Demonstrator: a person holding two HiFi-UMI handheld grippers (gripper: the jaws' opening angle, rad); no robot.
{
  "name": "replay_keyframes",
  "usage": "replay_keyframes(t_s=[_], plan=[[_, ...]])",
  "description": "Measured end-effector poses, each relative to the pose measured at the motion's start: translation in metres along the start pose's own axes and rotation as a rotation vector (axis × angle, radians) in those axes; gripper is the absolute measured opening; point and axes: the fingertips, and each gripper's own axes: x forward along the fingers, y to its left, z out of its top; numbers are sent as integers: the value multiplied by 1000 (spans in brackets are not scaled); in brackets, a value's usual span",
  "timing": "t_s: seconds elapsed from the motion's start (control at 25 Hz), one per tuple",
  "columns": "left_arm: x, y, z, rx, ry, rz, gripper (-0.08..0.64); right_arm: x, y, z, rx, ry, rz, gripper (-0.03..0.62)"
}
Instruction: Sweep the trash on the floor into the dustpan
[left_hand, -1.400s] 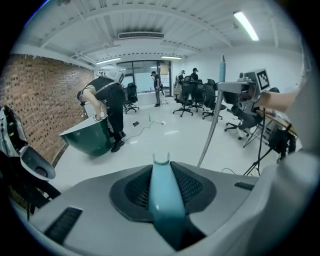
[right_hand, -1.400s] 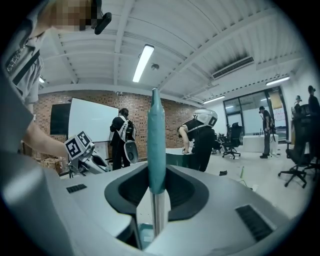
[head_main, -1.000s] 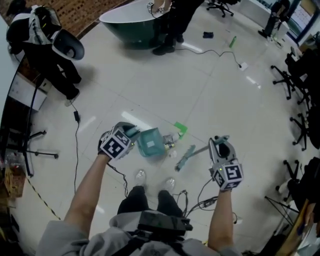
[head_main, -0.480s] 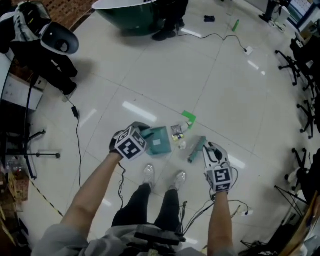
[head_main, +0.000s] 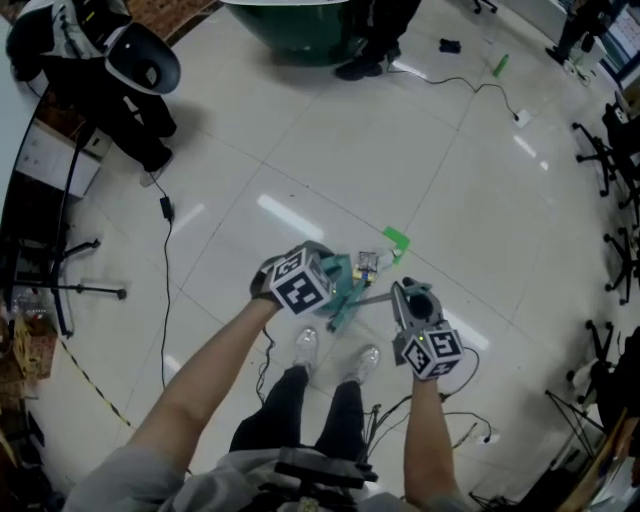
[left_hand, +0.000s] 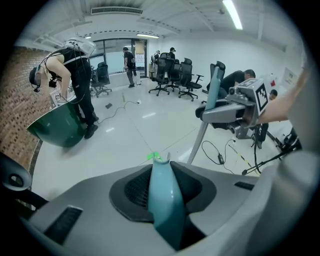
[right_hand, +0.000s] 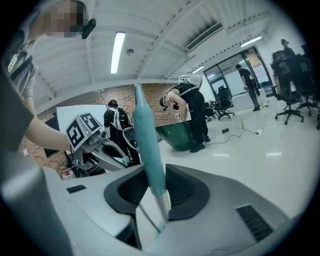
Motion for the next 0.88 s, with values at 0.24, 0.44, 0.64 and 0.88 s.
replay_keyframes(t_s=[0.24, 0.44, 0.64, 0.88], plan=[[-6, 7, -9, -8, -13, -9, 107, 20, 37, 20, 20, -20, 100, 100], [-16, 16, -21, -9, -19, -5, 107, 9, 33, 65, -48, -50, 95, 91], [-14, 6, -30, -46, 1, 13, 107, -12, 2, 117, -152, -95, 105, 89], [-6, -5, -9, -168, 82, 84, 104, 9, -79, 155, -308, -79, 154, 91]])
